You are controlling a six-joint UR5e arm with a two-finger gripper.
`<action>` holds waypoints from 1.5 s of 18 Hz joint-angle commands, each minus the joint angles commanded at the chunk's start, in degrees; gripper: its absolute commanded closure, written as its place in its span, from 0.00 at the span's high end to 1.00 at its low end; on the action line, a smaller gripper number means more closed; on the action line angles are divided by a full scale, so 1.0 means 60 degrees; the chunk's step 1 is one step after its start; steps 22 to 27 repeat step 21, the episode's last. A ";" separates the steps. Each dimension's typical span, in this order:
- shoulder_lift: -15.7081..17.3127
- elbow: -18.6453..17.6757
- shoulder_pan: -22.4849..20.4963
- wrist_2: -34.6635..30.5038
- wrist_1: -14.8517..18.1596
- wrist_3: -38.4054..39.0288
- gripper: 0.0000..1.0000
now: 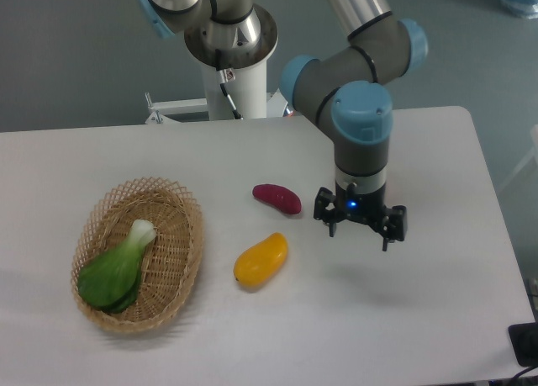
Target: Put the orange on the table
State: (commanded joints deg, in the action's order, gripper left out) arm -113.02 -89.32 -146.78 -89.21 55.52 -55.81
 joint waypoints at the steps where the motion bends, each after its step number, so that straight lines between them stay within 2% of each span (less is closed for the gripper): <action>1: -0.0146 0.0322 -0.0015 0.0000 0.0381 0.0000 1.00; 4: -0.0425 0.1158 -0.0205 0.0073 0.1436 -0.0204 1.00; 7: -0.0485 0.1541 -0.0351 0.0073 0.2316 -0.1182 1.00; 9: -0.0470 0.1556 -0.0439 0.0073 0.2362 -0.1915 1.00; 12: -0.0470 0.1644 -0.0483 0.0073 0.2348 -0.2314 1.00; 18: -0.0382 0.1206 -0.0440 -0.0015 0.2158 -0.2315 1.00; 27: -0.0353 0.1175 -0.0425 -0.0015 0.2128 -0.2300 1.00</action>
